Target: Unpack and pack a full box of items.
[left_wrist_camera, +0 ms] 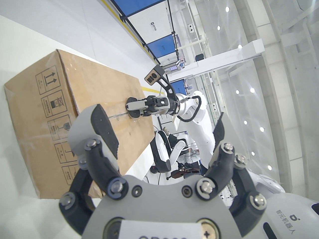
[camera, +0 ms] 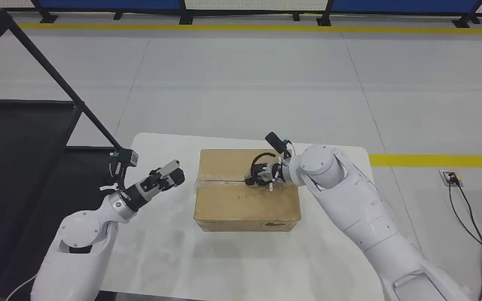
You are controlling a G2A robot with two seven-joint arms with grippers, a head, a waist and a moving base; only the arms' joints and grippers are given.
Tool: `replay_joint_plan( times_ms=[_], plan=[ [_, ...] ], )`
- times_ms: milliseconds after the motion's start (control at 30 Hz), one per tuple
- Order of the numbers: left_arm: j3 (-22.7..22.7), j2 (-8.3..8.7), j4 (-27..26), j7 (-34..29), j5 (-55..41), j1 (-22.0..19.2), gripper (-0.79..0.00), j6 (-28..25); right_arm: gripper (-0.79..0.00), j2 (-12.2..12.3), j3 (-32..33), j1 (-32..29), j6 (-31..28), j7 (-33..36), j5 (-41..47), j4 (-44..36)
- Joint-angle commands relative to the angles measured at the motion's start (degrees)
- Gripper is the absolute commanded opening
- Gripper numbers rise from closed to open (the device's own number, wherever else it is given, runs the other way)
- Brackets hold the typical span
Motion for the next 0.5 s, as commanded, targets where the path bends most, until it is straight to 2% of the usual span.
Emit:
replay_joint_plan(
  times_ms=[0,167,467],
  plan=[
    [0.01,0.04,0.05,0.01,-0.04,-0.12,0.000,0.01,-0.785,1.03,2.08,-1.81,0.89,0.45,-0.55,-1.93],
    [-0.16,0.17,0.07,-0.06,-0.50,-0.28,0.000,0.06,-0.785,2.98,5.57,-5.41,4.35,0.05,-3.45,-6.63],
    [-0.10,0.39,-0.06,-0.10,-0.56,-0.29,0.000,0.16,-0.785,5.43,11.92,-9.68,6.01,0.17,-4.28,-11.18]
  ],
)
